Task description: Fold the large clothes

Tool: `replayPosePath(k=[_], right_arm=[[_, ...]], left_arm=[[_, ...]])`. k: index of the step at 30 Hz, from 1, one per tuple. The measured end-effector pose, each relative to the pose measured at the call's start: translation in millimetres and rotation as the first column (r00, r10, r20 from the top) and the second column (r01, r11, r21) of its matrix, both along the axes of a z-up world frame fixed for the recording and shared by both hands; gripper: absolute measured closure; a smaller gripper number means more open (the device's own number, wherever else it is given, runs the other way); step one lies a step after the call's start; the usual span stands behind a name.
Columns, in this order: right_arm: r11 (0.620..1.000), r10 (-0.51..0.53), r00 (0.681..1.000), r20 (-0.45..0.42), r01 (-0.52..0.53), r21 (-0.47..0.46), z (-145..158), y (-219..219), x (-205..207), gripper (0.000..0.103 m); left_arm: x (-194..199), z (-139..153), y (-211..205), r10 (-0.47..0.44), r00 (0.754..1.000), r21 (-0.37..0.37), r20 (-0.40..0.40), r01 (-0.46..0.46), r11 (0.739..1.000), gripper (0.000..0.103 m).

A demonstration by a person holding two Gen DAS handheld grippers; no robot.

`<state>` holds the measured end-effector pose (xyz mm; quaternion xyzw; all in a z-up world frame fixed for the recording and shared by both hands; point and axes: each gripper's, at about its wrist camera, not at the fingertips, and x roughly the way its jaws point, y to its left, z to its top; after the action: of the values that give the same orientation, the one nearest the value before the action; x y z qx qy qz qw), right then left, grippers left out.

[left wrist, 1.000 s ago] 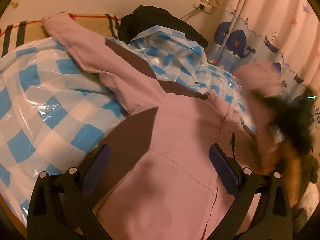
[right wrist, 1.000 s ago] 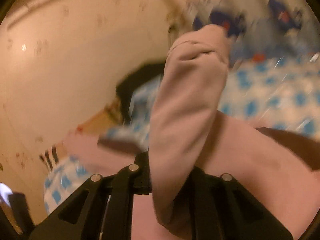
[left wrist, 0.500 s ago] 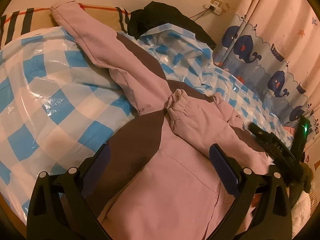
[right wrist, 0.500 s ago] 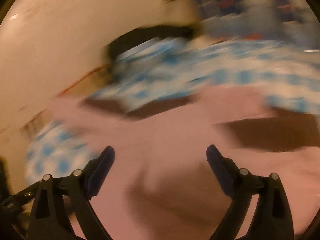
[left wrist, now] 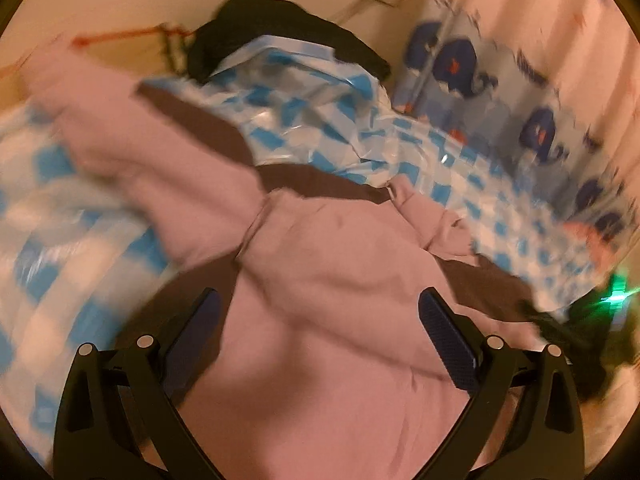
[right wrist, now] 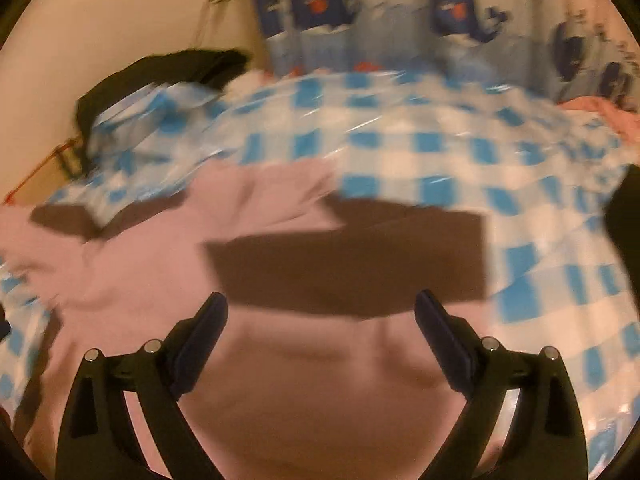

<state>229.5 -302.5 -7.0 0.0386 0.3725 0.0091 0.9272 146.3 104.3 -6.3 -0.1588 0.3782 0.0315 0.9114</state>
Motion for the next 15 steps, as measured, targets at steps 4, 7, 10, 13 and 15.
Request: replayPosePath(k=[4,7,10,13,15], right_arm=[[0.994,-0.109,0.98,-0.169,0.104,-0.039,-65.0,-43.0,36.6,0.008],[0.995,-0.075,0.974,-0.212,0.088,0.052,-99.1,-59.5,47.8,0.006],[0.997,-0.056,0.981,-0.187,0.064,0.036,-82.9,-58.2,42.5,0.006],[0.99,0.012,0.997,-0.082,0.0,0.138,-51.5,-59.0,10.3,0.006],[0.969,0.122,0.992,-0.008,-0.117,0.219,-27.3,-47.6,-23.2,0.006]], left_arm=[[70.4,-59.0,-7.3,0.031,0.981,0.059,-0.191,-0.02,0.998,0.008],[96.1,-102.3,-11.1,-0.001,0.952,0.073,-0.307,0.024,0.997,0.006],[87.9,-75.9,-5.1,-0.101,0.955,-0.015,-0.28,0.101,0.995,0.007],[53.5,-16.3,44.5,-0.106,0.988,-0.085,-0.111,0.097,0.992,0.007],[27.4,20.4,95.2,-0.049,0.999,-0.086,0.002,0.049,0.995,0.007]])
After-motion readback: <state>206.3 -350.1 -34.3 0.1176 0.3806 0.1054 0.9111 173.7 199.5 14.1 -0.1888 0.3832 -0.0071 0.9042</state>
